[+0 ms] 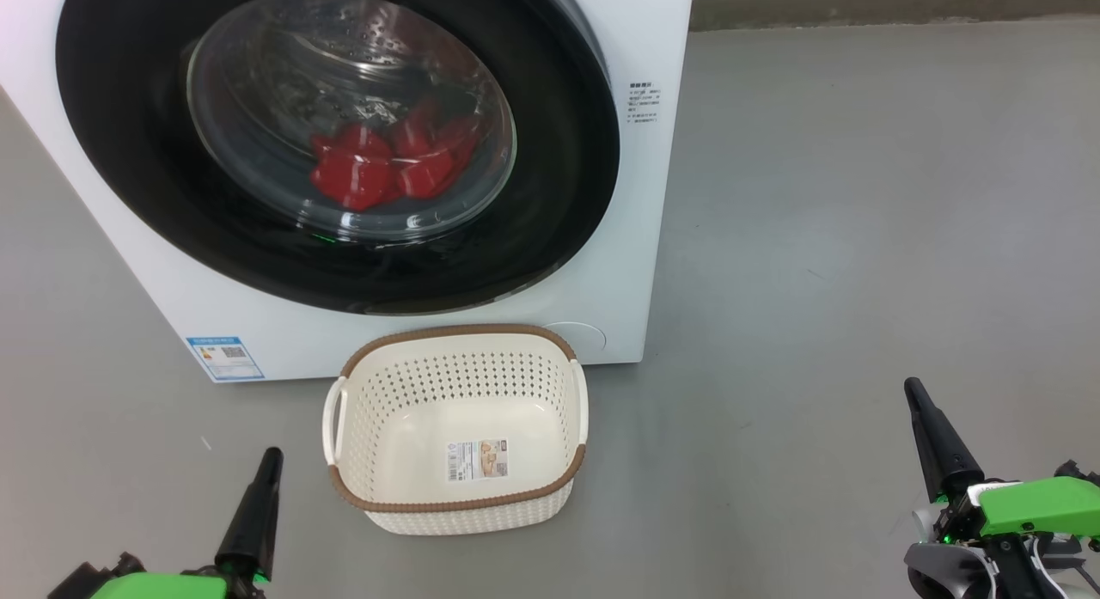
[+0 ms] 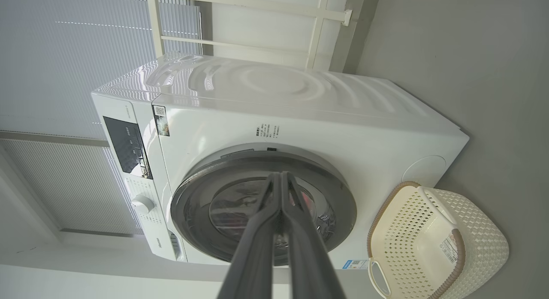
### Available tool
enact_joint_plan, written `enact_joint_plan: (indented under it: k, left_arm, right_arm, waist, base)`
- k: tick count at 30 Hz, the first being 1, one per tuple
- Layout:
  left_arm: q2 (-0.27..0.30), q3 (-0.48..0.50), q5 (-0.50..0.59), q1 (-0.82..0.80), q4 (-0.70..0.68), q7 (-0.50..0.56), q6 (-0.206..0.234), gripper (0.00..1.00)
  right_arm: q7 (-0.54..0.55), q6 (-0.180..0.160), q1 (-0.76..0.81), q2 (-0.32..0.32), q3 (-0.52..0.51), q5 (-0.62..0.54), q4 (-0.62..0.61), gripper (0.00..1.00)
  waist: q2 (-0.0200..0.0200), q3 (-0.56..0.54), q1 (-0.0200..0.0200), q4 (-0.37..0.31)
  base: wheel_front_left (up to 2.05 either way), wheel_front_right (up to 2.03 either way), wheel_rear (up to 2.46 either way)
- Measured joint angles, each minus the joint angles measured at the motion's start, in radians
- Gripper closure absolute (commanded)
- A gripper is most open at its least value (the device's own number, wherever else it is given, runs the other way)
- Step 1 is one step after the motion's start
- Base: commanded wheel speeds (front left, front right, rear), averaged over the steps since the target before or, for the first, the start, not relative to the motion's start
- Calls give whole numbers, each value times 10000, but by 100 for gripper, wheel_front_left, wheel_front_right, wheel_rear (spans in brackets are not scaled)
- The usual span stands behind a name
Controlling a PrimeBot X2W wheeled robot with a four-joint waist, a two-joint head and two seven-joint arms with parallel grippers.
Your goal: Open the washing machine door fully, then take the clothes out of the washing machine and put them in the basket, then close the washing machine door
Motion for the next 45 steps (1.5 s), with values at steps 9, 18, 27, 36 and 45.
enact_joint_plan:
  k: [9,18,27,36,45]
  left_arm:
    - [-203,-138,-4,523,876,0,10,0]
    - [-251,-474,-38,570,1022,-150,12,0]
    - [-245,-853,-61,286,1045,-426,12,0]
    - [-236,-1129,740,86,1055,-692,10,0]
    - [-234,-1202,1973,-128,972,-957,10,0]
  right_arm:
    - [-10,0,607,322,140,6,936,0]
    - [-117,0,713,403,232,6,1064,0]
    - [-351,0,628,370,483,-102,991,0]
    - [-677,0,494,215,775,-635,966,0]
    - [-926,0,208,169,897,-1534,997,0]
  waist:
    - [-1,0,0,-1]
    - [0,-39,5,-14]
    - [0,-32,3,-47]
    - [0,-48,2,-93]
    - [-1,-67,2,-157]
  base:
    - [0,0,0]
    - [0,0,0]
    - [0,0,0]
    - [0,0,0]
    - [0,0,0]
